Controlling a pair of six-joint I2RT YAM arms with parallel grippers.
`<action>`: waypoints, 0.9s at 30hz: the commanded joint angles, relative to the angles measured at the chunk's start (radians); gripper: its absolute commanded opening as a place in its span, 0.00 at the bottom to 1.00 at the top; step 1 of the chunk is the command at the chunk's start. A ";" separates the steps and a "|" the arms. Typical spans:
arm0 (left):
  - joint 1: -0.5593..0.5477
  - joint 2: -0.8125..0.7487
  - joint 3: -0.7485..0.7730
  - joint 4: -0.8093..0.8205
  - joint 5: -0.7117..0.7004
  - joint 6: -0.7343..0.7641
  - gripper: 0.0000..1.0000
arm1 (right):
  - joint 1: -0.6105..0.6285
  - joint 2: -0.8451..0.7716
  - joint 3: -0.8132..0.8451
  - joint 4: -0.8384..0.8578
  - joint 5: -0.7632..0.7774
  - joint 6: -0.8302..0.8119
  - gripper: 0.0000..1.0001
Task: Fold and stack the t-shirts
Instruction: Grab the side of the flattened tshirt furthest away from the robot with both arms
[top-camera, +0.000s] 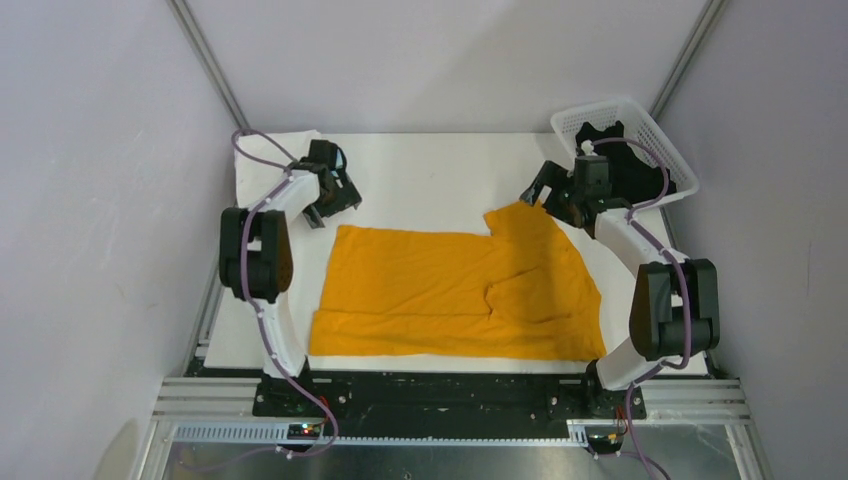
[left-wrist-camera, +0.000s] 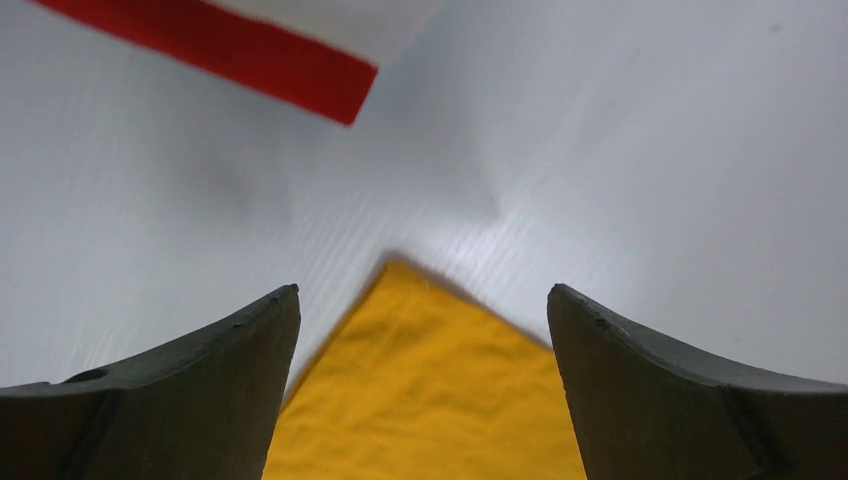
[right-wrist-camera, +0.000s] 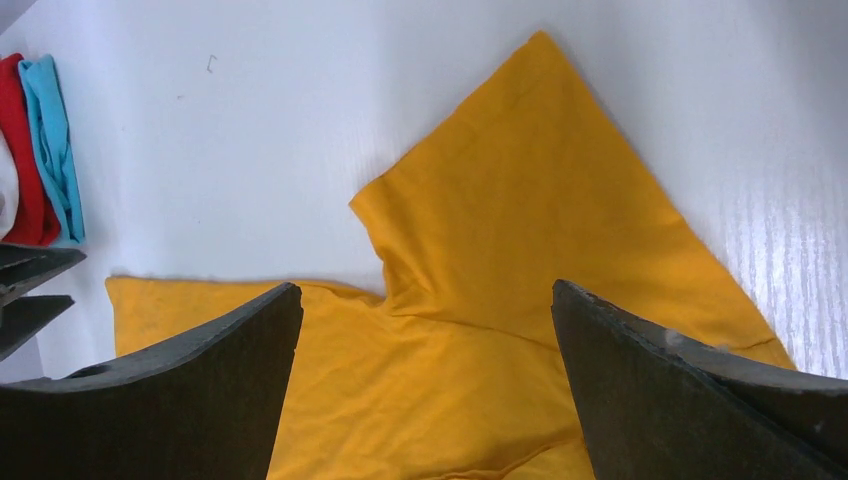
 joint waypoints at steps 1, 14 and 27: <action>0.012 0.091 0.106 -0.037 0.028 0.033 0.97 | -0.027 0.036 0.040 0.068 -0.061 -0.003 0.99; 0.009 0.111 0.102 -0.090 0.038 -0.024 0.80 | -0.033 0.038 0.040 0.039 -0.102 0.006 1.00; -0.041 0.203 0.122 -0.138 0.024 -0.177 0.64 | -0.031 0.022 0.029 -0.016 -0.195 0.008 0.99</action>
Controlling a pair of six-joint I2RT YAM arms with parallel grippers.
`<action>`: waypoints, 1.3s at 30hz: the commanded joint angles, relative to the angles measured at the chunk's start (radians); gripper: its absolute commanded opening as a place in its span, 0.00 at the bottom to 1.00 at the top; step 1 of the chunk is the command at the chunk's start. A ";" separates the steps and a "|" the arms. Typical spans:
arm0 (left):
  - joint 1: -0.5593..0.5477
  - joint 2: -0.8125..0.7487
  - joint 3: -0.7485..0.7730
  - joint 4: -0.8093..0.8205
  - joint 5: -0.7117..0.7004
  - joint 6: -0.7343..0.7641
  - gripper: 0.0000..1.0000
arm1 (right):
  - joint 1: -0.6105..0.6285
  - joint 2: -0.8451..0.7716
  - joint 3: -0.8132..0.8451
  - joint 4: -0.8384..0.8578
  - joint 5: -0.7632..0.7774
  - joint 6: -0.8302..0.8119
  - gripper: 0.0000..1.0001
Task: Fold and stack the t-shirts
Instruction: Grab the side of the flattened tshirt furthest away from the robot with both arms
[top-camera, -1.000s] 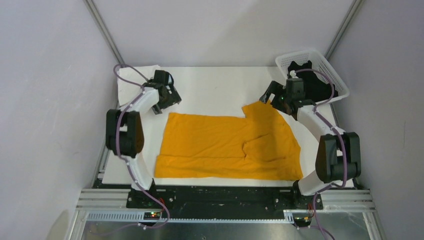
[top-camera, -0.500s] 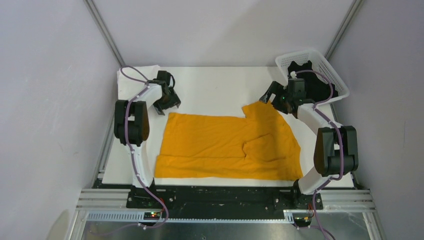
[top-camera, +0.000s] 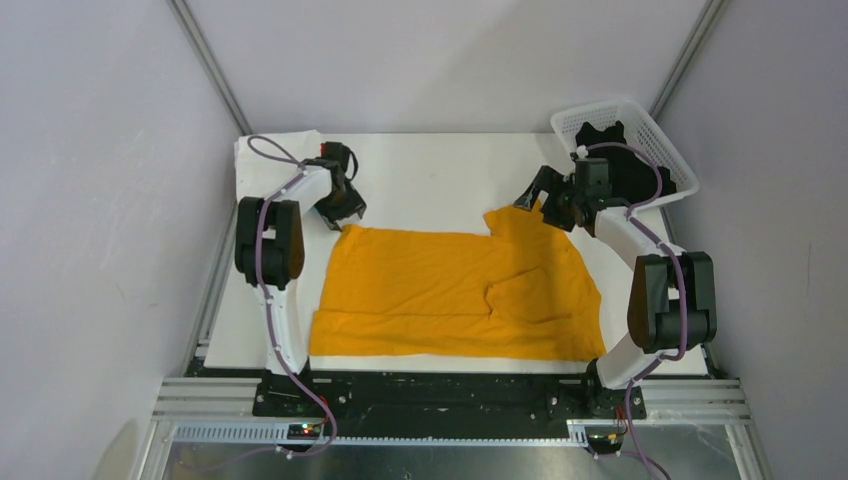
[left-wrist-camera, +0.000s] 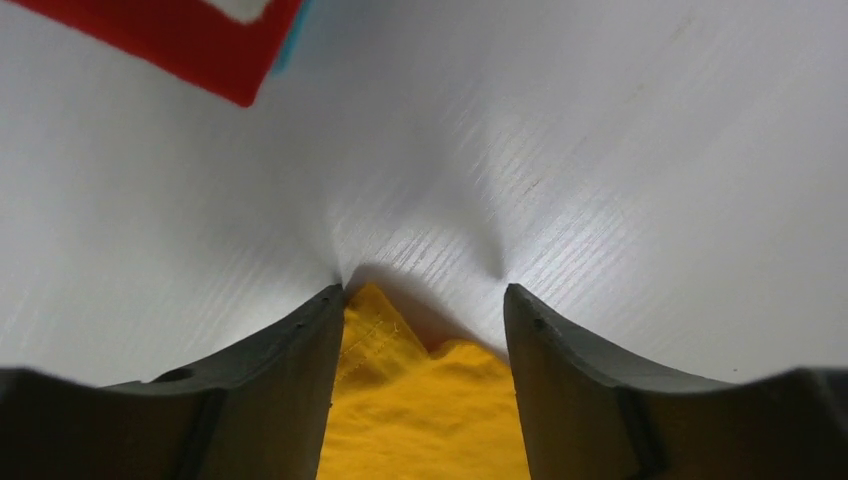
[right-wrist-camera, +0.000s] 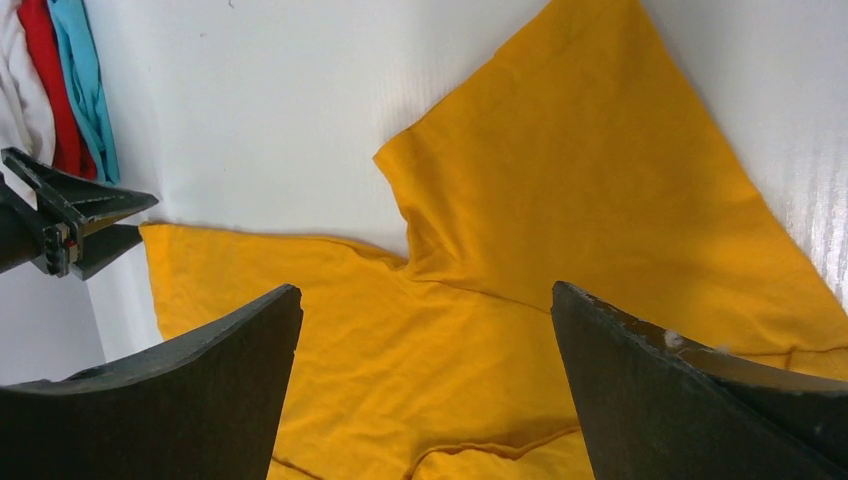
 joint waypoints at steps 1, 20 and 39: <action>-0.027 0.012 -0.029 -0.034 -0.016 -0.063 0.60 | 0.000 -0.029 0.026 -0.006 -0.039 0.003 0.99; -0.072 -0.107 -0.111 -0.034 -0.134 -0.013 0.00 | 0.076 0.122 0.191 0.033 0.213 -0.191 0.99; -0.118 -0.198 -0.164 -0.032 -0.204 0.005 0.00 | 0.138 0.674 0.829 -0.516 0.551 -0.167 0.93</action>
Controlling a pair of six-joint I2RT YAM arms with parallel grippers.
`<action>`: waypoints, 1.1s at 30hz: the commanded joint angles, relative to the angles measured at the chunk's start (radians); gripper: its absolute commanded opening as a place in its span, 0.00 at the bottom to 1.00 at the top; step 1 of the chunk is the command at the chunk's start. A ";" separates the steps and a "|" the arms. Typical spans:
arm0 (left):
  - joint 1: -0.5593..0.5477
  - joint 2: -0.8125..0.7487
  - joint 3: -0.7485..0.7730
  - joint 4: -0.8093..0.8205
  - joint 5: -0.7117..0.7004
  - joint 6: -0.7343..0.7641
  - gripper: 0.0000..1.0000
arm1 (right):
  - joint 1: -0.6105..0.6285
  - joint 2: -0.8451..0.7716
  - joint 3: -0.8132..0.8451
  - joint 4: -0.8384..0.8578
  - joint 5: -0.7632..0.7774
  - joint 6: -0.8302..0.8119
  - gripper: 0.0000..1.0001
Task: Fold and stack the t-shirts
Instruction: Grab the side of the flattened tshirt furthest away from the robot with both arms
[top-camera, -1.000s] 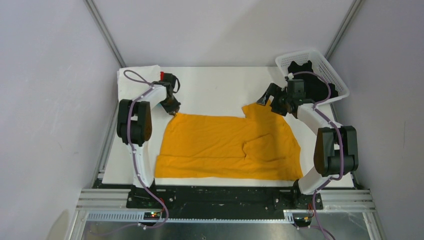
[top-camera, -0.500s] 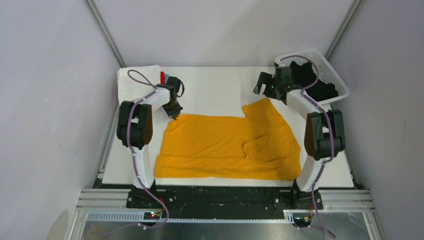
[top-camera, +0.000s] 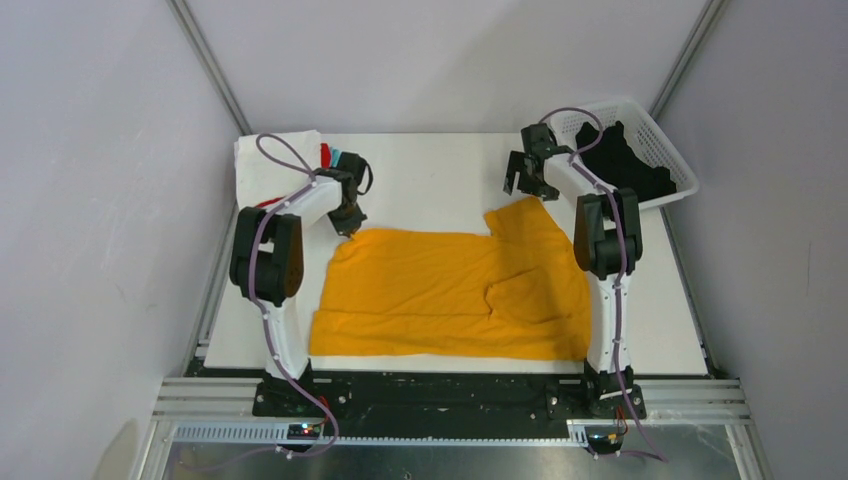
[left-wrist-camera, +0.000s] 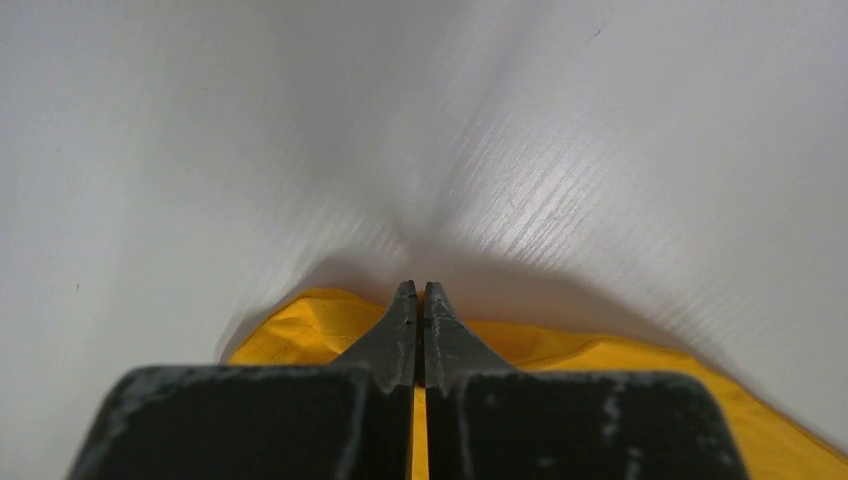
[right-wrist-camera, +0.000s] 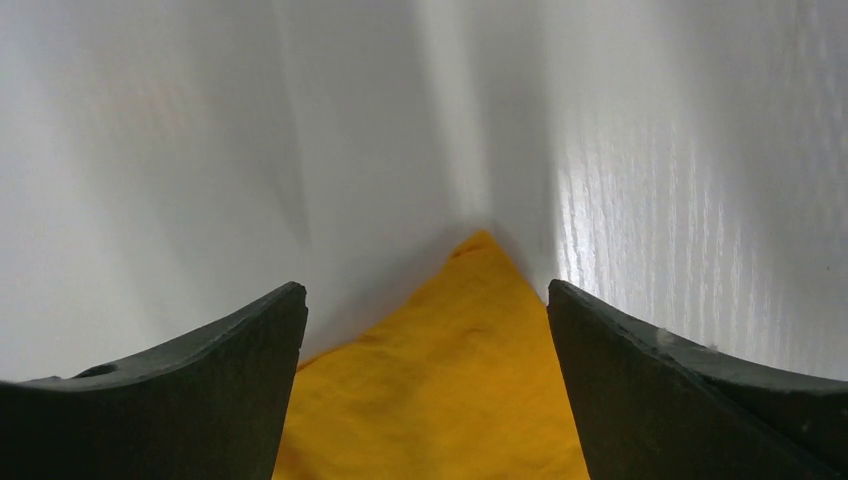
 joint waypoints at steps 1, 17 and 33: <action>-0.011 -0.052 -0.010 -0.004 -0.032 0.006 0.00 | 0.008 0.037 0.068 -0.140 0.061 0.027 0.91; -0.038 -0.141 -0.046 -0.003 -0.087 -0.023 0.00 | -0.020 -0.076 -0.076 -0.012 0.007 0.027 0.26; -0.070 -0.274 -0.167 0.000 -0.147 -0.032 0.00 | 0.069 -0.478 -0.486 0.183 0.023 -0.015 0.00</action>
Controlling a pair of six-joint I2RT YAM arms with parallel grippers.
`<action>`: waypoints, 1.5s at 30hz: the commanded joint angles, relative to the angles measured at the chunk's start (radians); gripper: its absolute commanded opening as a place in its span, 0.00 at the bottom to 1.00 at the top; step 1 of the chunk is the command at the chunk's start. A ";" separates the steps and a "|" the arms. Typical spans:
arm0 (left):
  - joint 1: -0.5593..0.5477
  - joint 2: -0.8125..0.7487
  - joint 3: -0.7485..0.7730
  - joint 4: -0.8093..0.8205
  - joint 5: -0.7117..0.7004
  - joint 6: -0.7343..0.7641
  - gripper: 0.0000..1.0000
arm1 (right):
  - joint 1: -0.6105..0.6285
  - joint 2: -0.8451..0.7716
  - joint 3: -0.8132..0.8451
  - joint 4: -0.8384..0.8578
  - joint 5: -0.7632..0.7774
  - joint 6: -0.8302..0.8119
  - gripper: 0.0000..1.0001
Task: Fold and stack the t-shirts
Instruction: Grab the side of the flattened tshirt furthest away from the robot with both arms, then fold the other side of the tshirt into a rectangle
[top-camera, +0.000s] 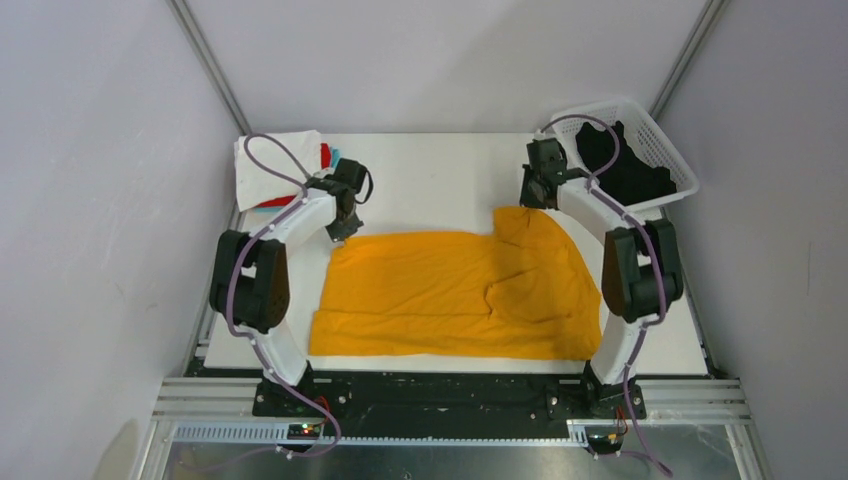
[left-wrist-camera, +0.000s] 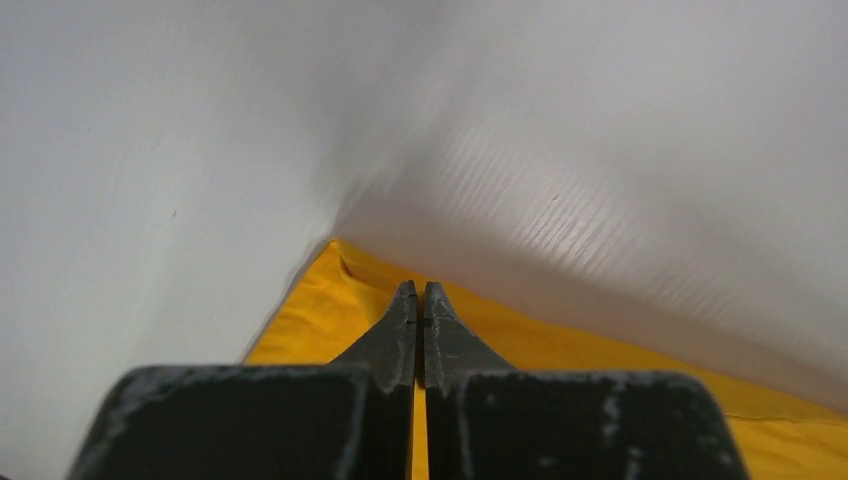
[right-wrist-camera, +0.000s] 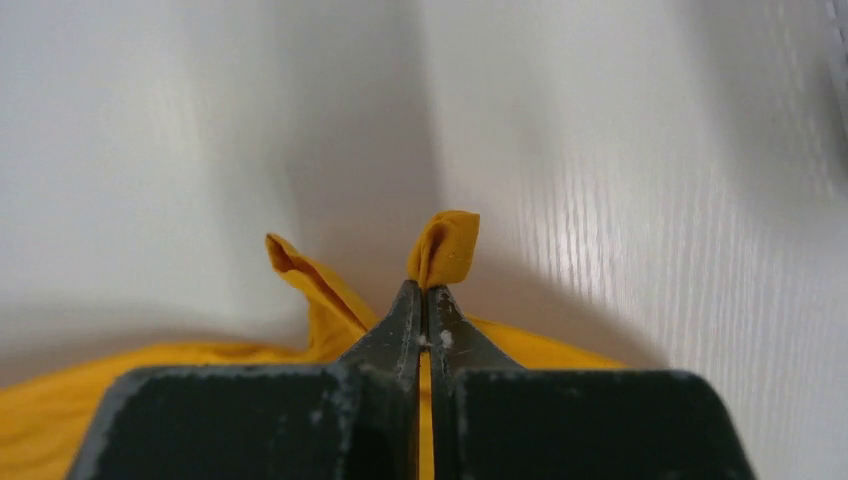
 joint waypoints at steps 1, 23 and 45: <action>-0.025 -0.077 -0.035 0.001 -0.052 -0.023 0.00 | 0.033 -0.156 -0.106 0.040 0.041 0.006 0.00; -0.069 -0.427 -0.438 0.091 -0.085 -0.065 0.00 | 0.108 -0.762 -0.590 -0.093 0.077 0.133 0.00; -0.069 -0.509 -0.455 0.095 -0.094 -0.011 0.00 | 0.122 -0.966 -0.627 -0.250 -0.002 0.143 0.00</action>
